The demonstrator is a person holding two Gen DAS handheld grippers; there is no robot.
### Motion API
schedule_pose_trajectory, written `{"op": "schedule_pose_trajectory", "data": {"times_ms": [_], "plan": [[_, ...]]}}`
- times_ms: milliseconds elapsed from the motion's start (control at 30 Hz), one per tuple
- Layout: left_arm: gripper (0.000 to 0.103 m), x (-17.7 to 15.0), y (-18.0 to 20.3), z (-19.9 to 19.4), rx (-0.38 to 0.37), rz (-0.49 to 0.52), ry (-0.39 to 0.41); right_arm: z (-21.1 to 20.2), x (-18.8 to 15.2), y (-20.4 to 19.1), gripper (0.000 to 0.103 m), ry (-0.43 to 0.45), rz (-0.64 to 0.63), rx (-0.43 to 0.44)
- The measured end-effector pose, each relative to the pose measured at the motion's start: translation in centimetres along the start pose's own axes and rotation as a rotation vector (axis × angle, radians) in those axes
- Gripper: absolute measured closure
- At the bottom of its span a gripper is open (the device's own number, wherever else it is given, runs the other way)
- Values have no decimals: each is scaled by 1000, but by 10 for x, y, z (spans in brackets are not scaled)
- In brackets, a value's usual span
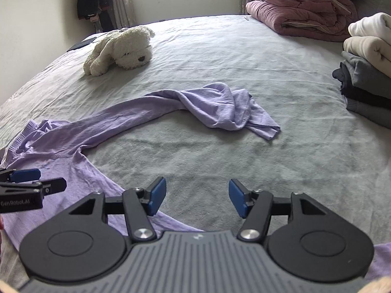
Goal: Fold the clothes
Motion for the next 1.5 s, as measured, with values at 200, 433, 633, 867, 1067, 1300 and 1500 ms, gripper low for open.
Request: {"op": "schedule_pose_trajectory", "data": {"times_ms": [200,433,633,867,1067,1300,1500], "plan": [[27,17,-28,-2,20,-84,24,18,9,-21,42,-27,6,39],[27,33,-57,4,70,-147,43,45,50,-62,42,0,-25,111],[27,44,-90,11,153,-186,63,67,100,-122,41,66,-3,265],[27,54,-127,18,233,-262,88,99,113,-162,38,58,78,388],[28,54,-146,14,285,-261,133,125,97,-176,38,16,37,415],[28,61,-157,12,285,-202,123,133,88,-173,38,-6,30,455],[33,81,-168,32,255,-70,61,133,85,-174,38,-4,5,477]]}}
Point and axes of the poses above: each gripper's, at about its wrist camera, not at the fingertips, and z roughly the way its jaws point, y to its right, x to its top, the point moved 8 cm from there along z, roughly the way its jaws point
